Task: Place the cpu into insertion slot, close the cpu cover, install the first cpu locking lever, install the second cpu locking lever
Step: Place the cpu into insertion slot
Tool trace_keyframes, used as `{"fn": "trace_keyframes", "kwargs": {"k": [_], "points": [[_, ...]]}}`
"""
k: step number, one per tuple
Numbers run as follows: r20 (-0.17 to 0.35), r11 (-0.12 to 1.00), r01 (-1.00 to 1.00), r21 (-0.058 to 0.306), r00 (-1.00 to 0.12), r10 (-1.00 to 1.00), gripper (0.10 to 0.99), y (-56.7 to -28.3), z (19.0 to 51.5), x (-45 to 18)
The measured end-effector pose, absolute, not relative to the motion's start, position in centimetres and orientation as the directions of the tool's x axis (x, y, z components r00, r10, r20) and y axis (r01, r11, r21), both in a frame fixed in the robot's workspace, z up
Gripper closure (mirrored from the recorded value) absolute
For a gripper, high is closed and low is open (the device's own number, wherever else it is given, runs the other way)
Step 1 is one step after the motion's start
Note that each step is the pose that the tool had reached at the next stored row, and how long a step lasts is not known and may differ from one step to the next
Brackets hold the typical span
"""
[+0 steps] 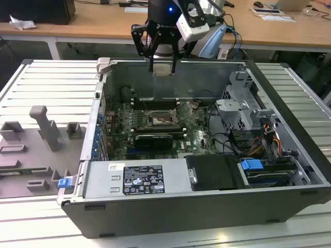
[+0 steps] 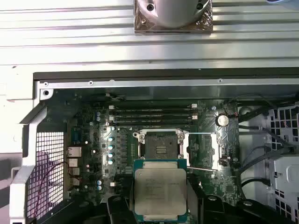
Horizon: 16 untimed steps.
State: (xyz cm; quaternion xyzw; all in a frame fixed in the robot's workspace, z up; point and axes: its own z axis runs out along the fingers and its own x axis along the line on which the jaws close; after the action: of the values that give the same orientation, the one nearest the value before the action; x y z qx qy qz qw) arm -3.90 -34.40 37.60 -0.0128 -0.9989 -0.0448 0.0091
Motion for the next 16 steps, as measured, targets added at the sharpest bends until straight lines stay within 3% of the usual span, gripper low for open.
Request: {"fn": "trace_keyframes", "kwargs": {"k": [8,16], "points": [[0.019,0.995,0.039,0.089,-0.999,0.037,0.545,-34.60,37.60,-3.89],[0.019,0.981,0.171,0.088,-0.985,0.170,0.545,-34.60,37.51,-3.89]]}}
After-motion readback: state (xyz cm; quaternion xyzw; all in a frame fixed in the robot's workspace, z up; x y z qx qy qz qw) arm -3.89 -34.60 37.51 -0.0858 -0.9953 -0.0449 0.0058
